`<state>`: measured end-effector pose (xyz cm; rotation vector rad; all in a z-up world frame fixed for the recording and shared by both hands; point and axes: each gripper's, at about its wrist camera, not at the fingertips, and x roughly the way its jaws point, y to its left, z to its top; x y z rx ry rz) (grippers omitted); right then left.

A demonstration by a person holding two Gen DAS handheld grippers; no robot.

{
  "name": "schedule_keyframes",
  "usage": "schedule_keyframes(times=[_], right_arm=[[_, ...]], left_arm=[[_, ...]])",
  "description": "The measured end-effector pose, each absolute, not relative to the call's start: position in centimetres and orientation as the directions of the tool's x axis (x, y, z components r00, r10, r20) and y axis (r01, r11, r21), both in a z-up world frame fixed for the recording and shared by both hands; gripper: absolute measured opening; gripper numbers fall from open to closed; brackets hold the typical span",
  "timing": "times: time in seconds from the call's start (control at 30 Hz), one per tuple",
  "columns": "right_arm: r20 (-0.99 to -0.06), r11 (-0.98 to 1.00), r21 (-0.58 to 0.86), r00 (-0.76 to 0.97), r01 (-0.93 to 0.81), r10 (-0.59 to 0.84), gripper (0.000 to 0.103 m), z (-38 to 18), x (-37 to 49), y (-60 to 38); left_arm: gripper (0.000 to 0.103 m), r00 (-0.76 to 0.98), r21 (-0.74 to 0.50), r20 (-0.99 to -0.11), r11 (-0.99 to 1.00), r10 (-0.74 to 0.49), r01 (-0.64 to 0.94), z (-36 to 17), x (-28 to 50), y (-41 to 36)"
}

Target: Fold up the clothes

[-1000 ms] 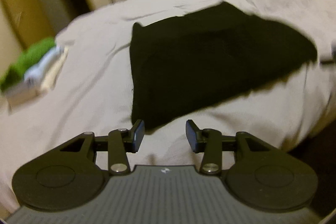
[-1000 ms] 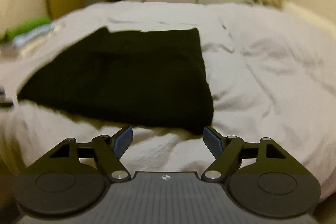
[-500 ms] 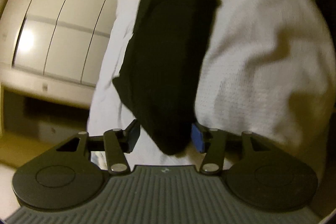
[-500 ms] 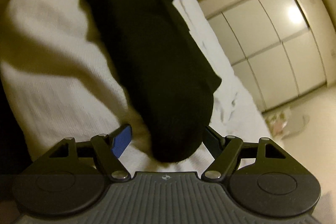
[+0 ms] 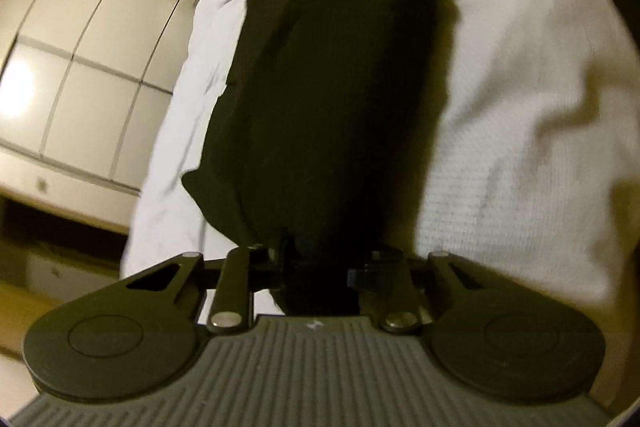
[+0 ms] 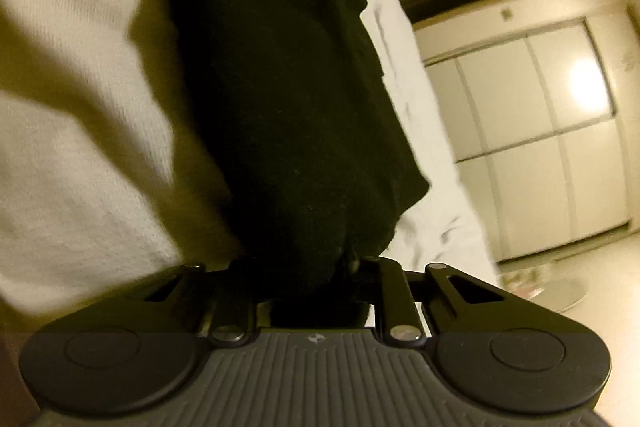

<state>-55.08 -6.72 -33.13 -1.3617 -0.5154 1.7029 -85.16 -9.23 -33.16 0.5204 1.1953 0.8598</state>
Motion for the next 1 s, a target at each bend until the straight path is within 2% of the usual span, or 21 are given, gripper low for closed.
schedule_keyframes(times=[0.1,0.37,0.67,0.87,1.0], right_arm=[[-0.633,-0.576,-0.662,-0.053,-0.48,0.772,0.017,-30.2,-54.8,-6.7],[-0.705,-0.662,-0.615,-0.077,-0.428,0.705,0.017,-27.3,-55.1,-12.8],[-0.801,-0.761,-0.512,-0.098,-0.399,0.59,0.018,-25.4,-55.7,-22.4],[-0.831,-0.792,-0.397,-0.184,-0.464,0.524,0.017,-19.9,-55.1,-18.8],[-0.852,-0.813,-0.167,-0.334,-0.559,0.404,0.018,-14.9,-51.2,-11.6]], left_arm=[[0.015,0.157,0.696,-0.612,0.622,0.775,-0.359,-31.6,-85.2,-10.1],[0.014,0.215,0.613,-0.636,0.654,0.741,-0.443,-27.6,-86.6,-14.1],[0.015,0.24,0.546,-0.692,0.711,0.681,-0.442,-24.9,-88.2,-22.9],[0.017,0.254,0.515,-0.706,0.726,0.661,-0.455,-20.9,-88.7,-21.3],[0.017,0.296,0.425,-0.726,0.743,0.621,-0.517,-16.4,-89.2,-15.5]])
